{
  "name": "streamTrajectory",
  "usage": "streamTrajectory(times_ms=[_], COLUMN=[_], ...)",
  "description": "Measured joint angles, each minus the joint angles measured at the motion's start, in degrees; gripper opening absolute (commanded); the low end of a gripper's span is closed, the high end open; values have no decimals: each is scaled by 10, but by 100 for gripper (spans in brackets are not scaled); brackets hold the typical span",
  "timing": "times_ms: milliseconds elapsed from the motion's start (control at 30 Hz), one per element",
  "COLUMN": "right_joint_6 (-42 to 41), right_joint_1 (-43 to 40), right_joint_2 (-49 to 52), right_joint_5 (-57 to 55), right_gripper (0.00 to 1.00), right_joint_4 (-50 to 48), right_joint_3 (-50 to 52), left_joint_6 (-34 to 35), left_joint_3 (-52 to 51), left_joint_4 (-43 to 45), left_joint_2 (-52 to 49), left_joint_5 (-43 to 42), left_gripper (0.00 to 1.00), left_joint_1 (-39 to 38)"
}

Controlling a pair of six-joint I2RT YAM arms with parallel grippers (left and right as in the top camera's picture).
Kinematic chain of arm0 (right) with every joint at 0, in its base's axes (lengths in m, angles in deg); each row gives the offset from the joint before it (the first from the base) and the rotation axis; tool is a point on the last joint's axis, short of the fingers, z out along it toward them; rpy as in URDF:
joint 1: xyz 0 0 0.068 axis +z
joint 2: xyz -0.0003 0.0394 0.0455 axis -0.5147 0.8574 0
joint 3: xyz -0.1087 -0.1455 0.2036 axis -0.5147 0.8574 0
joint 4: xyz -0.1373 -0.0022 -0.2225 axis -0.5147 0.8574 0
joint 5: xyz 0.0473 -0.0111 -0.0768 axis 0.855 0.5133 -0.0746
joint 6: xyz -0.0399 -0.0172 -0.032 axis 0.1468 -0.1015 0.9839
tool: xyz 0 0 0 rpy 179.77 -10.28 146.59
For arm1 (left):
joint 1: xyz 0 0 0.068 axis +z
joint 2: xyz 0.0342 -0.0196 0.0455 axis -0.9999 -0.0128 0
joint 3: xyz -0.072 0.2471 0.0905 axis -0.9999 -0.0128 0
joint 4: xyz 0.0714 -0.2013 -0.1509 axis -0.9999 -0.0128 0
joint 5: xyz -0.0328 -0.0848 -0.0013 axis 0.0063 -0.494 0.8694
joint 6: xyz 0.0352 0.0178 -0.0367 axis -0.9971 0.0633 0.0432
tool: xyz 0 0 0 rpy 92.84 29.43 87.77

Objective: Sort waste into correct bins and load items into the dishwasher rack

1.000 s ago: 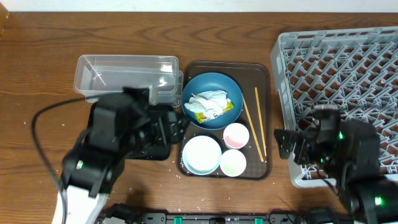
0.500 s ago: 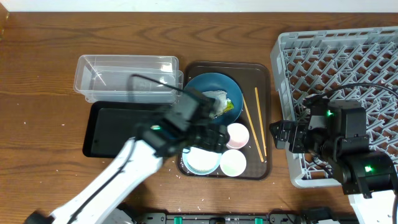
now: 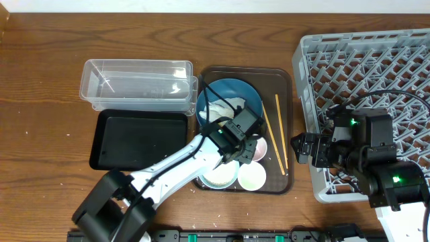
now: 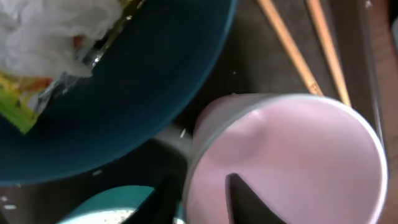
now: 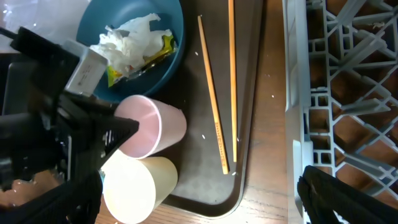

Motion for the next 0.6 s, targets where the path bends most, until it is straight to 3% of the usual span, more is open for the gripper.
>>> streamTrajectory(times_ms=[333,600], right_joint_6=[0,6], right_joint_1=[0,0], right_joint_2=[0,0], right_joint_5=[0,24], right_gripper=[99,99], right_joint_4=[4,-23], right_joint_3=[0,0], left_joint_6=[34,35], left_joint_3=[0,2], left_joint_4=[-2,-11], left_joint_2=[85,218], left_joint_5=[-1,-108], left_gripper=[6,6], left_joint_1=[9,119])
